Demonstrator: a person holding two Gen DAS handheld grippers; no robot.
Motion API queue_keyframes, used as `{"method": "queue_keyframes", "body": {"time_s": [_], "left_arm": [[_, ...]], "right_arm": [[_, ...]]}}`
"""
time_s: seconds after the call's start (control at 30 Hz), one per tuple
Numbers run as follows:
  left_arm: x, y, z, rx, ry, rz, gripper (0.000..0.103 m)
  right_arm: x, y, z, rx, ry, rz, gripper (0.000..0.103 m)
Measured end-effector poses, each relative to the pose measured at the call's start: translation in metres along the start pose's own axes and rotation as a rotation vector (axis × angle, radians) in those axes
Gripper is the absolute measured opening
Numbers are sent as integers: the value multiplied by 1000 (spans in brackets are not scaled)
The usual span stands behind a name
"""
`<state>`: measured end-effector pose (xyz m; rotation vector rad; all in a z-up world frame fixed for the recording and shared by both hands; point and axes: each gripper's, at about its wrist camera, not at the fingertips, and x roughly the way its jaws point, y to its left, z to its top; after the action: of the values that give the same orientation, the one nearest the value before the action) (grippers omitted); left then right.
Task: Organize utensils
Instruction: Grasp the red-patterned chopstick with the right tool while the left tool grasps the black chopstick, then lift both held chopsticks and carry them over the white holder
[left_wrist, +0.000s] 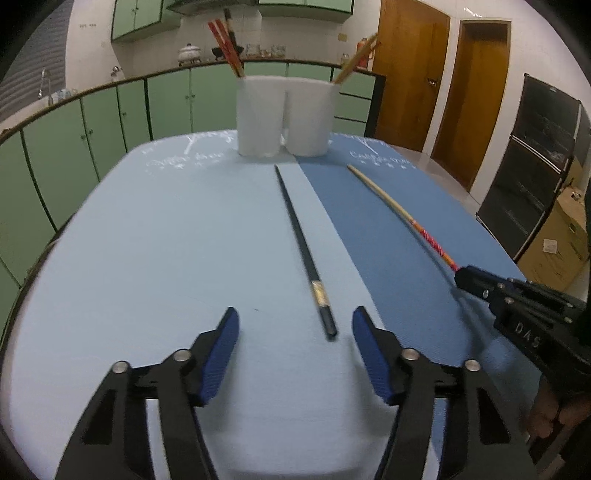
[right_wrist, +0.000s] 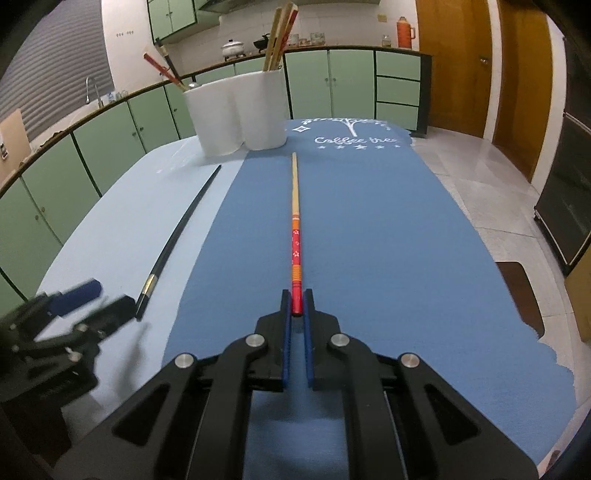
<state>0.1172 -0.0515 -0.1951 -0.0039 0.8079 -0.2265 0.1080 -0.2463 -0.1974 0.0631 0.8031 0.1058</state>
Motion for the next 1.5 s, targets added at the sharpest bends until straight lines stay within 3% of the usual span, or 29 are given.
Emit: {"method": "queue_keyframes", "body": {"time_s": [0.13,0.3,0.53,0.87,1.27,1.5], "left_arm": [[4,-8,-1,3,1,18,40],[6,-17,-3,22,-8,37,8],[-4,-17,1,27,-16,47,6],[-50,-21,36,57,-119,46,6],[-110,-22,97,71,-310,2,6],[-125,-19,127,73,-364,-33,6]], "right_arm": [[-1,-3,2,2,-9,2,5],[-2,-4,2,8,-13,9,5],[-7,-3,2,8,-18,11,5],[-38,1,24,-22,-98,21,5],[-93,-5,85,-21,-236,80,5],[-117,-3,120,-30,-267,141,5]]}}
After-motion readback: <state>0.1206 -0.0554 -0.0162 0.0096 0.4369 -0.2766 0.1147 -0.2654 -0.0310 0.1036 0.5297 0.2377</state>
